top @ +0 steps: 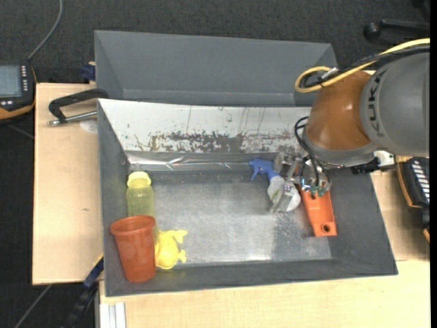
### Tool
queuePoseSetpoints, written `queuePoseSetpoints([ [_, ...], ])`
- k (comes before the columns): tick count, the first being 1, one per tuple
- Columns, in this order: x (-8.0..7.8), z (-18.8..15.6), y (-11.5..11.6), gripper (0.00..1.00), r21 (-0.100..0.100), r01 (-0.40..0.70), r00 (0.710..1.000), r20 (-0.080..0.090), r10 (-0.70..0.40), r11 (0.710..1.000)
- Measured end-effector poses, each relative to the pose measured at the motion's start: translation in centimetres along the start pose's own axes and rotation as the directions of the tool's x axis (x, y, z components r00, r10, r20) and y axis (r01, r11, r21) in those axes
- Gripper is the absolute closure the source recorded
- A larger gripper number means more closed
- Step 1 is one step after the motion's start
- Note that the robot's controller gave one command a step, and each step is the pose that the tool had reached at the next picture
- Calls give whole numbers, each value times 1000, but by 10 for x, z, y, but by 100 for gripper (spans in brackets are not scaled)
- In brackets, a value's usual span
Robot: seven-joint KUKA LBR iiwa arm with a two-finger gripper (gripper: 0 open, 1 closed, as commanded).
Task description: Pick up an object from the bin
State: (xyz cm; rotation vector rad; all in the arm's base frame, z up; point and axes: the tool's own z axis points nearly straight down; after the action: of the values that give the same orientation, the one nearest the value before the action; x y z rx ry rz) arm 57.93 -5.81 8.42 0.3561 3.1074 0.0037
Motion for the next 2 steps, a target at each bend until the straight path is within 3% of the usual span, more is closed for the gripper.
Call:
queuePoseSetpoints([
  [1, -12, 11, 18, 100, -1, 290, 957, 8, -290, 957],
  [2, -12, 11, 18, 100, 0, 291, 957, 8, -291, 957],
])
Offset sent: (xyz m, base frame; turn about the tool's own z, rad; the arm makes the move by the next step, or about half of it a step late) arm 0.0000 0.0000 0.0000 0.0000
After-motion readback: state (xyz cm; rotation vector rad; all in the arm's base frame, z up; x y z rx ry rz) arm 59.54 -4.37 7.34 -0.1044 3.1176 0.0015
